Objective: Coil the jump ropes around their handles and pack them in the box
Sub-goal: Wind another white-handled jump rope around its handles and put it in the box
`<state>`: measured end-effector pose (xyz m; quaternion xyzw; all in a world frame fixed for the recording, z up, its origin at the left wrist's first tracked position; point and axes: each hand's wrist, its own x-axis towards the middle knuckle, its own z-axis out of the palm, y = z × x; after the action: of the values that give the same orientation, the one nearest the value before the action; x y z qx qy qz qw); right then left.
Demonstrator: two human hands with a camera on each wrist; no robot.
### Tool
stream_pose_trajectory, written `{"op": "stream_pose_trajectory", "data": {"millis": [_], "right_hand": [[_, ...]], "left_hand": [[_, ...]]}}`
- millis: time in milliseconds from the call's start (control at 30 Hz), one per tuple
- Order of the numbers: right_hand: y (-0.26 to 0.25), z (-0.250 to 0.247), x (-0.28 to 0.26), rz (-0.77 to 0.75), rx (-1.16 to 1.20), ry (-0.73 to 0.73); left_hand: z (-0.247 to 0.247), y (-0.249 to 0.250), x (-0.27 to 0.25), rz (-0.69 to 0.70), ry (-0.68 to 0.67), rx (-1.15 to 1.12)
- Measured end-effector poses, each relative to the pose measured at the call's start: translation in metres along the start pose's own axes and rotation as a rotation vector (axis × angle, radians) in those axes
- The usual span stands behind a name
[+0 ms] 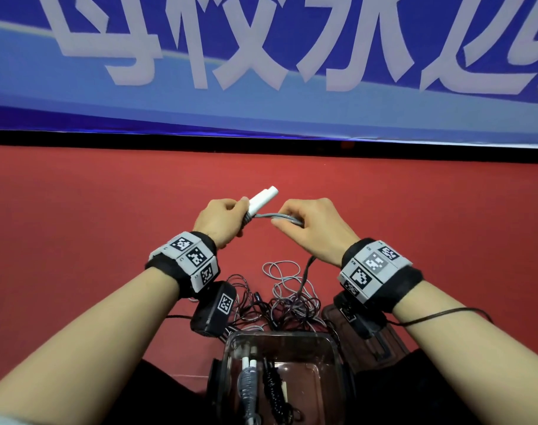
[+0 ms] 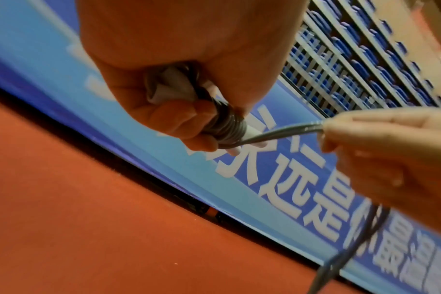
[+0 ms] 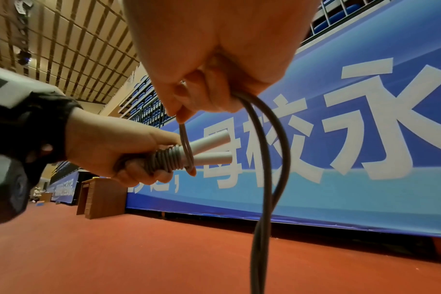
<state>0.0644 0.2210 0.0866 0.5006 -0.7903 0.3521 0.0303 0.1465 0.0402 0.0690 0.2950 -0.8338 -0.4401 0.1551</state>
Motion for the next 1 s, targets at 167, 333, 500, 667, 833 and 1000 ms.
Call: {"op": "stream_pose_trajectory", "data": {"millis": [167, 333, 500, 667, 833, 1000], "right_hand": [[-0.001, 0.001, 0.001, -0.015, 0.004, 0.056], [0.003, -0.003, 0.004, 0.032, 0.082, 0.016], [0.009, -0.015, 0.008, 0.055, 0.160, 0.025], [0.022, -0.017, 0.007, 0.099, 0.230, -0.011], [0.031, -0.015, 0.007, 0.206, 0.300, -0.057], [0.036, -0.009, 0.005, 0.311, 0.249, -0.097]], "left_hand": [[0.006, 0.002, -0.005, 0.102, 0.094, 0.451], [0.008, 0.009, -0.011, 0.222, 0.119, 0.643], [0.011, 0.015, -0.022, 0.409, -0.011, 0.635], [0.010, 0.021, -0.031, 0.489, -0.136, 0.563], [0.010, 0.018, -0.034, 0.574, -0.217, 0.608], [0.005, 0.018, -0.038, 0.677, -0.248, 0.796]]}}
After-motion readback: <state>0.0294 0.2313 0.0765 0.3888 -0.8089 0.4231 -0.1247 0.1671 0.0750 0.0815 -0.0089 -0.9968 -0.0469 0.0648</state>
